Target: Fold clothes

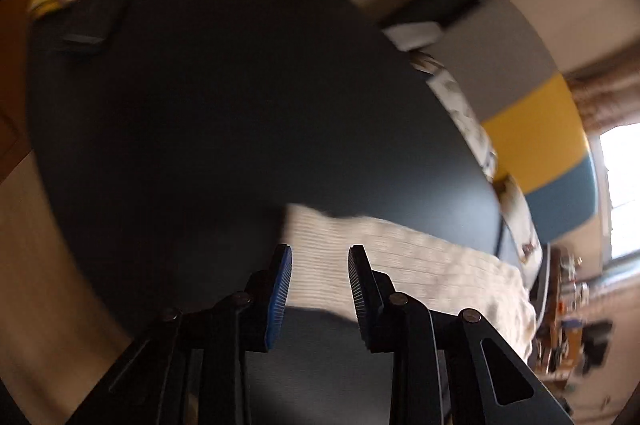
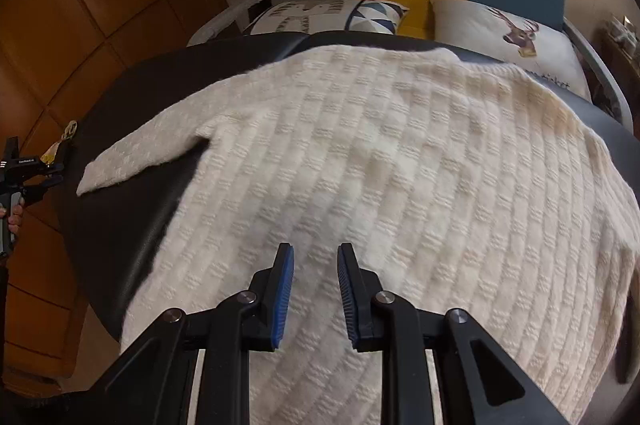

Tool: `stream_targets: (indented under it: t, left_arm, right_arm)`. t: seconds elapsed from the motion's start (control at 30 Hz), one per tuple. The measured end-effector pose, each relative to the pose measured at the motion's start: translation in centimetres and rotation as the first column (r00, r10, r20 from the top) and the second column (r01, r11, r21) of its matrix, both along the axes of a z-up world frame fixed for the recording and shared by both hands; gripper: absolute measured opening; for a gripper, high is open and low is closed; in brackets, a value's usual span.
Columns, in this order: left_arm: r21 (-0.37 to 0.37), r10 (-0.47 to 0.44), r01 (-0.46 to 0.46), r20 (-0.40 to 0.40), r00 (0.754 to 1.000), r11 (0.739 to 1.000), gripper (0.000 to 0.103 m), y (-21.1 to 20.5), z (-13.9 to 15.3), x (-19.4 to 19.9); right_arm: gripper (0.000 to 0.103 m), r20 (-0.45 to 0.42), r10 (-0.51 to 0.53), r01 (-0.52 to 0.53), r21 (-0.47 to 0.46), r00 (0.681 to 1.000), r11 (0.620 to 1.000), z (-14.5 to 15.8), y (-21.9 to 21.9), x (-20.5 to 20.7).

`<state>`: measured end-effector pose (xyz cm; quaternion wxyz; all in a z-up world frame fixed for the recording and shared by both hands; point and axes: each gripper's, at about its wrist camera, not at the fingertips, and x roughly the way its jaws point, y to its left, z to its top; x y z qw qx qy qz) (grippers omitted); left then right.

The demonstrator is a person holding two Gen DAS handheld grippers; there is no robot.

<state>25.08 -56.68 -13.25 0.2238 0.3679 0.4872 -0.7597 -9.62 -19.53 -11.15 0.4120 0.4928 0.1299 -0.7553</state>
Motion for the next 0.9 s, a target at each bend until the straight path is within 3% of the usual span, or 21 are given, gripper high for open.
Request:
stream_targets:
  t: [0.17,0.33,0.47,0.53,0.57,0.8,0.9]
  left_arm:
    - [0.035,0.092,-0.094,0.032,0.995,0.995,0.03,-3.4,-1.9,4.4]
    - [0.065,0.181,-0.186,0.067,0.981,0.98,0.035,-6.7,-3.9,8.7]
    - [-0.001,0.202,-0.203,0.097,0.975,0.979,0.036,-6.8,-3.7,7.8]
    - [-0.034,0.213,-0.21,0.111,0.971,0.977,0.025,-6.8,-3.6,7.4]
    - [-0.051,0.219,-0.214,0.118,0.969,0.976,0.014,-6.8,-3.6,7.2]
    - [-0.137,0.261,-0.241,0.154,0.953,0.961,0.008,-7.9,-3.4,5.6]
    - [-0.144,0.281,-0.26,0.159,0.946,0.955,0.007,-9.3,-3.5,4.8]
  right_arm:
    - [0.022,0.003,0.043,-0.043,0.003,0.999,0.999,0.1,-4.6,0.3]
    - [0.022,-0.004,0.037,-0.037,0.003,0.999,0.999,0.3,-6.3,-1.0]
    - [0.022,-0.008,0.008,-0.008,-0.003,1.0,1.0,0.5,-7.0,-3.2]
    - [0.022,-0.01,-0.007,0.007,-0.006,1.0,1.0,0.6,-7.4,-4.3]
    - [0.022,-0.011,-0.014,0.014,-0.008,1.0,1.0,0.6,-7.6,-4.8]
    - [0.022,0.014,-0.054,0.054,0.032,0.998,0.998,-0.8,-10.2,-9.9]
    - [0.022,0.013,-0.083,0.08,0.127,0.996,0.989,-3.1,-12.1,-12.0]
